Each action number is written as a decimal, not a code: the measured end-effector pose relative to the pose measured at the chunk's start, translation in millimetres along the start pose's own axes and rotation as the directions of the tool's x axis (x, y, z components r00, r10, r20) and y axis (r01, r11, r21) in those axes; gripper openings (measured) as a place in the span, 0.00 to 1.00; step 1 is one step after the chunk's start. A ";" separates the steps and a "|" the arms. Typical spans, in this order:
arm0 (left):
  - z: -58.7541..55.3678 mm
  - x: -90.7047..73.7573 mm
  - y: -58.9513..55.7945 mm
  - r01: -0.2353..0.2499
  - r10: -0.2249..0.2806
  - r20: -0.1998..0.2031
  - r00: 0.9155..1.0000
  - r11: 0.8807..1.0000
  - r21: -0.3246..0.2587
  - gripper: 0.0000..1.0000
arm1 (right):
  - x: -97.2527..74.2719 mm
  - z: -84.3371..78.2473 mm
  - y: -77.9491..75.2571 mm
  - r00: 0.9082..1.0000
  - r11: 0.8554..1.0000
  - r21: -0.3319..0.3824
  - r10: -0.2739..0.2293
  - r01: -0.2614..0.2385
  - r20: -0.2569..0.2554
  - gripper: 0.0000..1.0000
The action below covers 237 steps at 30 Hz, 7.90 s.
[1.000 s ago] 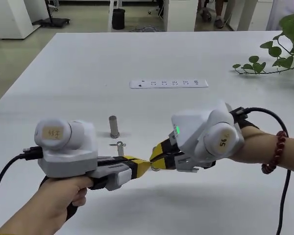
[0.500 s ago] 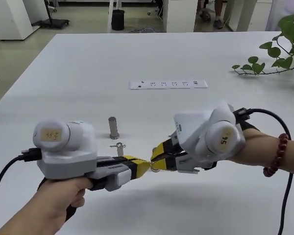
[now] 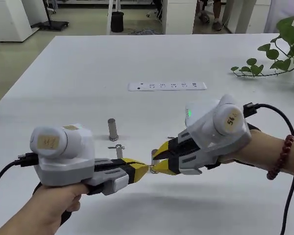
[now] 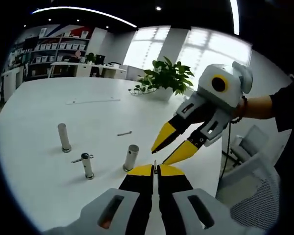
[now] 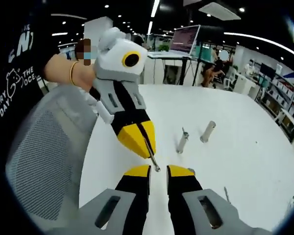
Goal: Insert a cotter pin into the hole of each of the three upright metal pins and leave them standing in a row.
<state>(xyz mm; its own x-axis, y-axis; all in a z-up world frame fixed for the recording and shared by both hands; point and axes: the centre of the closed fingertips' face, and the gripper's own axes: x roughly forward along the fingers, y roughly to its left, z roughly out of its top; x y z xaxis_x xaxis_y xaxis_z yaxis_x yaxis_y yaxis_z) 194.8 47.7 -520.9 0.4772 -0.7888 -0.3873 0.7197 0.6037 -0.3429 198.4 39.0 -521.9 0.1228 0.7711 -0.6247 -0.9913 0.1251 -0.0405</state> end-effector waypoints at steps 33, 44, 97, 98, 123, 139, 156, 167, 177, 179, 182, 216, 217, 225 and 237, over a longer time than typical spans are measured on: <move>5.5 -21.1 -31.3 0.205 -0.224 0.073 0.972 0.957 0.204 0.00 | -14.0 9.9 43.2 0.944 0.916 0.277 0.228 -0.291 0.238 0.09; 4.2 -22.2 -44.1 0.264 -0.283 0.072 0.956 0.943 0.203 0.00 | -14.1 12.8 52.6 0.931 0.912 0.242 0.272 -0.330 0.244 0.03; -13.4 3.0 6.3 -0.070 0.062 0.042 0.997 0.966 0.248 0.21 | -20.3 -46.6 -11.4 0.997 0.996 0.078 0.052 -0.047 -0.065 0.00; -13.4 4.7 7.5 -0.076 0.068 0.042 0.997 0.967 0.245 0.21 | -20.1 -48.5 -13.3 0.996 0.996 0.077 0.049 -0.043 -0.071 0.00; -13.2 42.9 35.2 -0.208 0.202 0.051 0.978 0.954 0.215 0.22 | -13.3 -67.8 -42.6 0.993 0.997 0.060 0.044 -0.038 -0.111 0.00; -13.7 66.7 46.2 -0.252 0.252 0.031 0.967 0.941 0.225 0.18 | -9.1 -60.2 -44.2 0.993 0.995 0.053 0.085 -0.081 -0.079 0.00; -18.8 75.3 50.7 -0.238 0.240 0.013 0.971 0.951 0.198 0.11 | -0.2 -55.2 -44.4 0.988 0.994 0.014 0.108 -0.107 -0.110 0.00; -18.9 75.7 50.2 -0.240 0.243 0.015 0.970 0.948 0.207 0.10 | 9.3 -50.2 -44.1 0.986 0.994 -0.027 0.103 -0.107 -0.131 0.00; -19.3 75.8 50.4 -0.249 0.251 0.019 0.968 0.947 0.201 0.10 | 13.4 -50.0 -49.6 0.988 0.995 -0.040 0.082 -0.088 -0.128 0.00; -19.4 75.8 50.4 -0.253 0.254 0.020 0.967 0.948 0.195 0.10 | 12.6 -49.4 -48.4 0.989 0.996 -0.037 0.081 -0.087 -0.127 0.04; -19.6 75.9 50.4 -0.255 0.256 0.021 0.966 0.948 0.192 0.10 | 8.9 -48.2 -47.8 0.990 0.997 -0.029 0.067 -0.071 -0.124 0.08; -20.6 75.7 51.5 -0.284 0.283 0.025 0.959 0.949 0.135 0.11 | 5.4 -40.6 -46.0 0.994 0.998 -0.061 0.011 -0.018 -0.112 0.00; -20.6 75.7 51.5 -0.285 0.284 0.025 0.958 0.949 0.134 0.11 | 5.6 -40.3 -46.0 0.994 0.998 -0.062 0.011 -0.018 -0.111 0.00; -21.0 75.7 51.6 -0.289 0.288 0.024 0.957 0.949 0.127 0.11 | 9.7 -37.9 -46.8 0.995 0.997 -0.076 0.008 -0.016 -0.103 0.00; -21.6 75.4 52.0 -0.293 0.293 0.024 0.956 0.946 0.136 0.11 | 11.3 -36.8 -45.1 0.995 0.997 -0.070 0.008 -0.015 -0.103 0.00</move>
<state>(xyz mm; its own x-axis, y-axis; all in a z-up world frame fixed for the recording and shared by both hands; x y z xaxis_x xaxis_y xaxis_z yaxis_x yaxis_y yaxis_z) 257.4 22.2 -586.4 0.6790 -0.5799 -0.4503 0.6097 0.7870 -0.0941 242.8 19.1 -555.8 0.1096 0.7033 -0.7024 -0.9939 0.0697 -0.0853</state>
